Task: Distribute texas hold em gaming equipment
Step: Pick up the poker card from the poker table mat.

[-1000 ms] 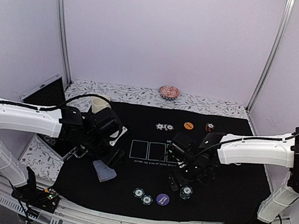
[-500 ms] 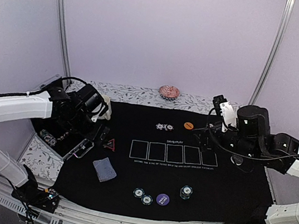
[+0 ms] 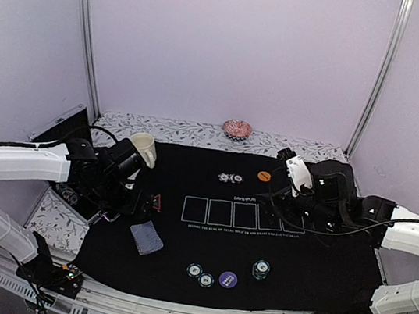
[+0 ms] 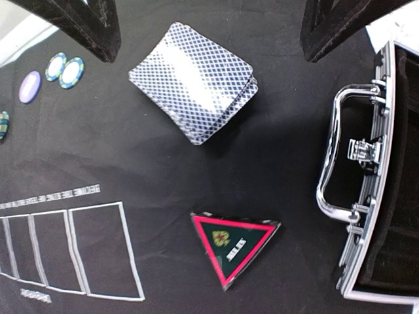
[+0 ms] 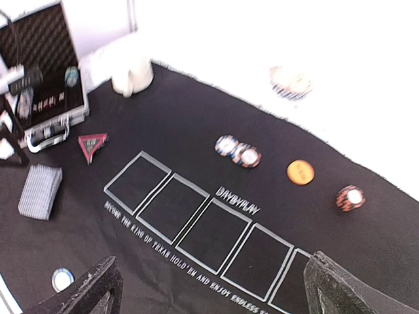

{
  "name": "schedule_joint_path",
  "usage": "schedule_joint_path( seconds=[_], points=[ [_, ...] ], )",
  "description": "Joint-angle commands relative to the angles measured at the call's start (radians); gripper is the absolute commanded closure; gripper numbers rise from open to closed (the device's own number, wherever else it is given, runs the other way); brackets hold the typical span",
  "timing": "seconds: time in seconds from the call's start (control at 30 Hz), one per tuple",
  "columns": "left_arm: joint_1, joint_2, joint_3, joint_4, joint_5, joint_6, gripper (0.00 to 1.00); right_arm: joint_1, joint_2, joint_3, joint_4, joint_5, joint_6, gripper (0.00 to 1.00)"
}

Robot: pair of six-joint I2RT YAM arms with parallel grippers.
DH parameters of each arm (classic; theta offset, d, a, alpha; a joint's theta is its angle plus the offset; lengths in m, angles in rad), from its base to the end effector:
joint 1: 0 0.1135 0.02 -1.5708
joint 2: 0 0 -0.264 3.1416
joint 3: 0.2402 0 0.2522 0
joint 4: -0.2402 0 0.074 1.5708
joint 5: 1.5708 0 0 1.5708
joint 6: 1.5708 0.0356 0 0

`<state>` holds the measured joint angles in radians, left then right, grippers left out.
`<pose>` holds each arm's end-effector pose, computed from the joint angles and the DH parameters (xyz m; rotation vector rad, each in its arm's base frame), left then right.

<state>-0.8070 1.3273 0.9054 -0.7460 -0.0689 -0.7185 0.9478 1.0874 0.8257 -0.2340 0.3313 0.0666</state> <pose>0.1728 -0.1769 0.2234 0.1037 2.7836 -0.3236 0.1519 0.1915 0.2906 -0.6861 1.9317 0.2925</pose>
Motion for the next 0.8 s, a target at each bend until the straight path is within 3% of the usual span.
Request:
schedule_joint_path(
  seconds=[0.0, 0.13, 0.43, 0.53, 0.77],
  points=[
    [-0.009, 0.043, -0.045, 0.026, 0.024, -0.034, 0.02, -0.003, 0.080, 0.048, 0.022, -0.093, 0.025, 0.01],
    [-0.007, 0.045, -0.097, 0.110, 0.062, -0.030, 0.07, -0.003, 0.142, 0.083, 0.032, -0.182, 0.097, 0.00],
    [0.036, 0.044, -0.140, 0.206, 0.077, 0.048, 0.15, 0.022, 0.348, 0.165, 0.118, -0.416, 0.317, 0.11],
    [0.055, 0.024, -0.164, 0.229, 0.086, 0.073, 0.15, 0.083, 0.430, 0.209, 0.127, -0.378, 0.348, 0.12],
    [0.080, -0.065, -0.197, 0.245, 0.091, 0.121, 0.14, 0.208, 0.642, 0.421, -0.029, -0.275, 0.369, 0.11]
  ],
)
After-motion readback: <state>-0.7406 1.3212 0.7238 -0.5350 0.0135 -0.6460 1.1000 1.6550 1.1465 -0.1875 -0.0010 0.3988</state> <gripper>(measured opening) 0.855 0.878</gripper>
